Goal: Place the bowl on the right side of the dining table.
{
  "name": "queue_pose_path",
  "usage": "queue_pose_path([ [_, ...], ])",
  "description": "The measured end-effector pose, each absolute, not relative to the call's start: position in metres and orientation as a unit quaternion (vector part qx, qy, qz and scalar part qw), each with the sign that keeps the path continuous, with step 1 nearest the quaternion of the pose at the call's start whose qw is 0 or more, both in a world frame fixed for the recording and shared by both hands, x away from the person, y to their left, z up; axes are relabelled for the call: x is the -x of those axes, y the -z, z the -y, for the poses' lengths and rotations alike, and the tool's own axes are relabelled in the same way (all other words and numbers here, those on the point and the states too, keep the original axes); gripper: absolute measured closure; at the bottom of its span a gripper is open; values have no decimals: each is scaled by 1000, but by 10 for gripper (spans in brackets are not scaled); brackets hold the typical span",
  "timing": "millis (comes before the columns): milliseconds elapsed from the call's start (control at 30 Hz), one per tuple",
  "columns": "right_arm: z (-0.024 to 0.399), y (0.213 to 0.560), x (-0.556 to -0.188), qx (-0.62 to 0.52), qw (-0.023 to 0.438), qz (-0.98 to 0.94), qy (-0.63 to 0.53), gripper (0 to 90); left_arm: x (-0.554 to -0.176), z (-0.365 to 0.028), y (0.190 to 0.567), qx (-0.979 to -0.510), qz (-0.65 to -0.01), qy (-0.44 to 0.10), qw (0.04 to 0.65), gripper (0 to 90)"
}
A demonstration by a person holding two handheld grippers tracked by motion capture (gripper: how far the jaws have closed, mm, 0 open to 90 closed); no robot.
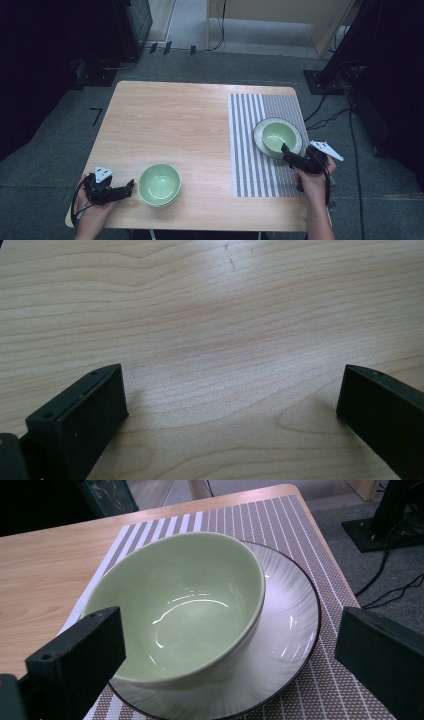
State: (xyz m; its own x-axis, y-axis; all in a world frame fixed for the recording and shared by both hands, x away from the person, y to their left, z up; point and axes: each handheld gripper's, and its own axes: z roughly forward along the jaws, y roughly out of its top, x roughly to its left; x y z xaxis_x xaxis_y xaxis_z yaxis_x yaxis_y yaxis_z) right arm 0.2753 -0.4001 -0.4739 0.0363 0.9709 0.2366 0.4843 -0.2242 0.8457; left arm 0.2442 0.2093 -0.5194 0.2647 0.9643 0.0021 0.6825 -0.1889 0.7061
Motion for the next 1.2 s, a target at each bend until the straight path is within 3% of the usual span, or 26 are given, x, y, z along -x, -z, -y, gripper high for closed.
queue_pose_path([
  [1200,405,490,-241,-658,289,-571,-396,0,-244,-209,519,-735,-560,-232,303,0],
])
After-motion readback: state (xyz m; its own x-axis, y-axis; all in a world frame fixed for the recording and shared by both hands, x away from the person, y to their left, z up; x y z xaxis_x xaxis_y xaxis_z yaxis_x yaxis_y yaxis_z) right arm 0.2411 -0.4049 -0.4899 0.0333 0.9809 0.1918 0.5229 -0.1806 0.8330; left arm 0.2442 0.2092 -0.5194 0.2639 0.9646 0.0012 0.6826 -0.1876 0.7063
